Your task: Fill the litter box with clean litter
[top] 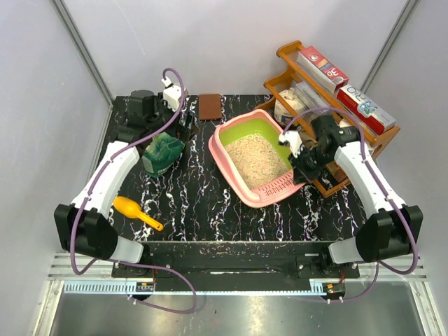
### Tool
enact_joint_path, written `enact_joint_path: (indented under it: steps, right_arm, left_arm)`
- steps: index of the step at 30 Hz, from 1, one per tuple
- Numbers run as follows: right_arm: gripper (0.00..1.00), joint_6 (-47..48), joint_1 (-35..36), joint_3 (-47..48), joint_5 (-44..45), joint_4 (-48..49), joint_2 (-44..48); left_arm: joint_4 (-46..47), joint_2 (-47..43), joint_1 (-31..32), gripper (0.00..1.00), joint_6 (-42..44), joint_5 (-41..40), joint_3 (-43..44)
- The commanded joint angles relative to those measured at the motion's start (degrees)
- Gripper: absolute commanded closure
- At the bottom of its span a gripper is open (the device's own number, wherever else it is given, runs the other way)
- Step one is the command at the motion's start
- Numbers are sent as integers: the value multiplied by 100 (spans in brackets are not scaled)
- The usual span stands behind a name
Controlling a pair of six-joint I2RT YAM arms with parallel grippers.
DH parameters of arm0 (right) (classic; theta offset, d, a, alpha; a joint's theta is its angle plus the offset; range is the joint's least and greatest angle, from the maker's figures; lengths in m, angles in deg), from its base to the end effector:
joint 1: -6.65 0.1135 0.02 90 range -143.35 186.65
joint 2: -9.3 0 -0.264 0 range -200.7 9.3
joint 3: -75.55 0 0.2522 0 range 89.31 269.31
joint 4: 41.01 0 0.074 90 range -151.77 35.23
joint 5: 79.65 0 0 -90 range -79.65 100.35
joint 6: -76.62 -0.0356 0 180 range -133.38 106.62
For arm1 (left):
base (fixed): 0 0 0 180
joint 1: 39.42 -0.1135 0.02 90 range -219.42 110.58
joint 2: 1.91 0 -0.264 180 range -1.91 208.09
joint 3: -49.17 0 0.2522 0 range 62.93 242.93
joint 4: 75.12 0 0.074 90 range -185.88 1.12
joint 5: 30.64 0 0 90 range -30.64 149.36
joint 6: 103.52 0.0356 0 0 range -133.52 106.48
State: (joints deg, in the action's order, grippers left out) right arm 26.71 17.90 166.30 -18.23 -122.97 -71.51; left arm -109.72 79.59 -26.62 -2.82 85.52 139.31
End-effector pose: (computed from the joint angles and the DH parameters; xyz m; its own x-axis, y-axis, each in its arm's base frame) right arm 0.2504 0.0672 0.3175 -0.5101 -0.6781 -0.5292 -0.8426 0.5174 0.1493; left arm 0.3140 -0.0874 0.3661 -0.3108 0.2415 -0.9193 0.6545 0.7557 -0.0227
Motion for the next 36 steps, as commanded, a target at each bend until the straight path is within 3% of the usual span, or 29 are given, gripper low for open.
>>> enact_joint_path:
  steps: [1,4,10,25,32,36]
  right_arm:
    - [100,902,27,-674,282,-580,224]
    - [100,1035,36,-1010,370,-440,312]
    - [100,808,53,-1459,686,114,-83]
    - [100,-616,53,-854,1556,2293,-1225]
    - [100,-828,53,-141,1671,2382,-1902]
    - [99,-1082,53,53,1654,2058,-1842]
  left_arm:
    - [-683,-563,-5,1,308,231,527]
    - [-1158,-591,3,1,423,233,781]
    - [-1212,-661,-5,1,354,-251,668]
    - [-1133,-758,-40,1,670,-891,562]
    - [-1414,-547,-181,1,337,-1735,887]
    - [-1650,-529,-383,1,362,-2298,870]
